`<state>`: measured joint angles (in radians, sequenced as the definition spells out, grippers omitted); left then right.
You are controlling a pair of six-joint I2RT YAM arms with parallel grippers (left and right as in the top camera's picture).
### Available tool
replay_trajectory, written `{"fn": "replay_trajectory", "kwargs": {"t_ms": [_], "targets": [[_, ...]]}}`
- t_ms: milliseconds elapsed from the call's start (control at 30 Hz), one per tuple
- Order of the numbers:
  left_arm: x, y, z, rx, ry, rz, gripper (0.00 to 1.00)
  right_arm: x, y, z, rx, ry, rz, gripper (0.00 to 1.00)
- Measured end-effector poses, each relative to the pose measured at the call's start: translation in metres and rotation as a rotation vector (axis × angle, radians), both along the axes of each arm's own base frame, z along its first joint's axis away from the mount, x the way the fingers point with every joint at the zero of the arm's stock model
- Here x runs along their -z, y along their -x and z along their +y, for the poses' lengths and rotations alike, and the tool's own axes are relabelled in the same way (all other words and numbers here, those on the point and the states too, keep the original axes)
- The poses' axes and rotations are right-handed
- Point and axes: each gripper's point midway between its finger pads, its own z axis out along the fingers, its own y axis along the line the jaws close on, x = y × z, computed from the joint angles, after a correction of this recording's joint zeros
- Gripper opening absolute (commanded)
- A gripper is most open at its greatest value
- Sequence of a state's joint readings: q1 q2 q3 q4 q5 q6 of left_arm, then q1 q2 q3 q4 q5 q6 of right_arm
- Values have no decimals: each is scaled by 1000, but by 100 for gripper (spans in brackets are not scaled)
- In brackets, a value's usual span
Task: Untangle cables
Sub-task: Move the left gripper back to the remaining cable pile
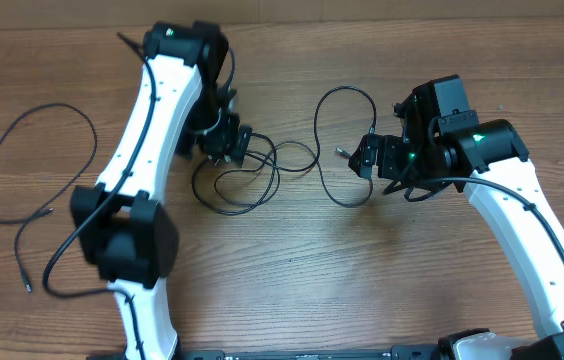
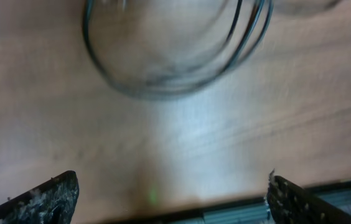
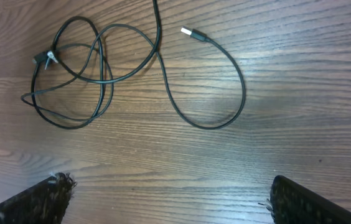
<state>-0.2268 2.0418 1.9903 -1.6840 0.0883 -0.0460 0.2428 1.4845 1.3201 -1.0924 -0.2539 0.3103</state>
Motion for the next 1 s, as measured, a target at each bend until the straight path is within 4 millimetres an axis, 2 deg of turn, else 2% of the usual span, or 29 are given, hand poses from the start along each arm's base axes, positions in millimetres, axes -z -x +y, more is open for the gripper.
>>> {"fn": "replay_trajectory", "kwargs": {"t_ms": [100,200,267,333,533,667,767,867,900,933,1000], "targets": [[-12,18,5,-7,6,-42,98,0,0,0,0,2,-2,100],[-22,15,4,-7,37,-171,98,0,-1,-1,1,3,-3,100],[-21,9,2,-7,55,-233,98,0,-1,-1,3,6,-3,100],[-12,0,0,-7,65,-275,100,0,-1,-1,3,6,-3,100],[38,-31,-8,-11,88,-360,100,0,0,-1,2,6,-2,100],[69,-39,-11,-14,99,-363,96,0,-1,-1,2,6,-2,100],[87,-39,-13,-32,106,-350,68,0,-1,-1,3,6,-5,100],[101,-36,-14,-50,109,-313,46,0,-2,-1,3,4,-9,100],[102,-35,-15,-56,111,-308,41,0,-2,-1,3,5,-8,100],[104,-35,-16,-64,117,-299,29,0,-2,-1,3,5,-8,100],[105,-34,-18,-77,128,-290,16,0,-2,-1,3,5,-9,100]]}}
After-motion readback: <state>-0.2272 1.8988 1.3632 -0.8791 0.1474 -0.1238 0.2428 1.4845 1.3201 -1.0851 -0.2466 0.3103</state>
